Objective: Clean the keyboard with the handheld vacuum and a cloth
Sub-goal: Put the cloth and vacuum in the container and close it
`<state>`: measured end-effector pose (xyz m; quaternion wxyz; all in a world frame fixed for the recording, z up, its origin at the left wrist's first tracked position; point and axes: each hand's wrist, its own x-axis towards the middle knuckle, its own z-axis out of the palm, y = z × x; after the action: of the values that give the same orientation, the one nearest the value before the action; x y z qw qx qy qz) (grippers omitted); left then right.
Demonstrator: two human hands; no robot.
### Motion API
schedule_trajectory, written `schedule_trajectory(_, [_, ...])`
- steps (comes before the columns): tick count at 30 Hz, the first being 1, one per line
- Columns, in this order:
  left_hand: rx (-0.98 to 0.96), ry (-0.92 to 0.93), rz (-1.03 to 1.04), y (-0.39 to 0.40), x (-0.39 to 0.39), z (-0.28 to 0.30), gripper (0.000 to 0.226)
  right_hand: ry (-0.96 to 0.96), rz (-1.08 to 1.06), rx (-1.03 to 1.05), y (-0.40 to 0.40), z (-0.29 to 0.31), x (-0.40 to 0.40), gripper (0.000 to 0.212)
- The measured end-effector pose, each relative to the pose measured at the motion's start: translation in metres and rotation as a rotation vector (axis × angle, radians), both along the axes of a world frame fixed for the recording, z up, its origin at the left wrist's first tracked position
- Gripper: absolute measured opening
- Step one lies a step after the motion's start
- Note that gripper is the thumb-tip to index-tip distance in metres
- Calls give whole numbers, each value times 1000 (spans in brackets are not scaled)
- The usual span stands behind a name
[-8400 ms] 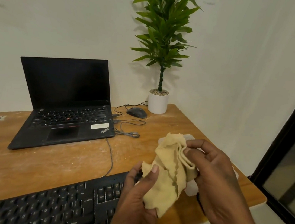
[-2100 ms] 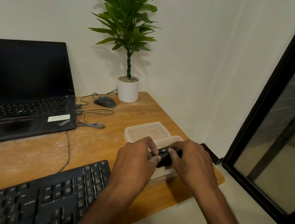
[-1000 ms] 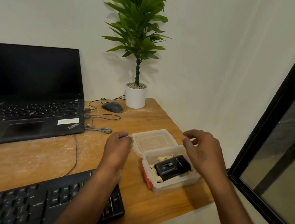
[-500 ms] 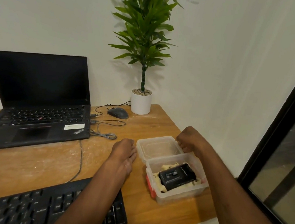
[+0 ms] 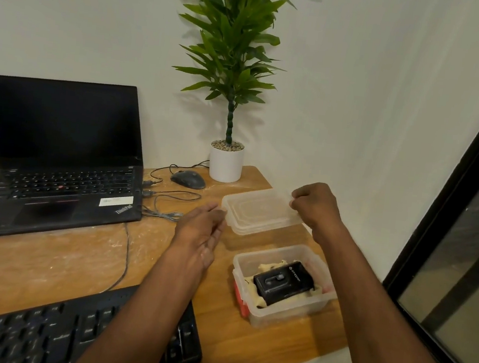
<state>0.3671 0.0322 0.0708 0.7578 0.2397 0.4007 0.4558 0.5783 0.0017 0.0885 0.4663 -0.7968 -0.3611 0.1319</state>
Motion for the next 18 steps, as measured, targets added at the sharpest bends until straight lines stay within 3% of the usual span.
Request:
schedule_trajectory(6, [223, 17, -40, -40, -17, 12, 30, -126, 11, 132, -62, 10, -16, 27])
schedule_trajectory(12, [320, 240, -131, -81, -24, -24, 33, -161, -63, 31, -124, -23, -29, 28])
schedule_trajectory(18, [390, 365, -116, -94, -28, -34, 36, -242, -108, 20, -135, -37, -38, 30])
